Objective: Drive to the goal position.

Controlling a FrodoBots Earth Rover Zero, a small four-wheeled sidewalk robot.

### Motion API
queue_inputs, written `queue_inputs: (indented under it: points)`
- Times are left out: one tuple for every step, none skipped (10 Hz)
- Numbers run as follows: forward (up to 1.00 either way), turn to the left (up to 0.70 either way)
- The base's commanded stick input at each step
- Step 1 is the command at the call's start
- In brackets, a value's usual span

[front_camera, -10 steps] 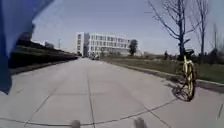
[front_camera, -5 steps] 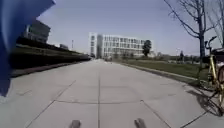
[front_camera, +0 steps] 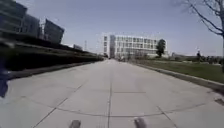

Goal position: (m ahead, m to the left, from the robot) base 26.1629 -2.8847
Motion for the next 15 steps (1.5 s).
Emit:
queue_inputs:
  points:
    - [0.7, 0.0]
    - [0.7, -0.32]
    - [0.7, -0.25]
    - [0.7, -0.1]
    - [0.7, -0.17]
    - [0.7, -0.35]
    - [0.7, -0.28]
    - [0.7, -0.09]
    - [0.7, 0.0]
    - [0.7, 0.0]
    - [0.7, 0.0]
    - [0.7, 0.0]
    - [0.7, 0.0]
    - [0.7, 0.0]
    - [0.85, 0.0]
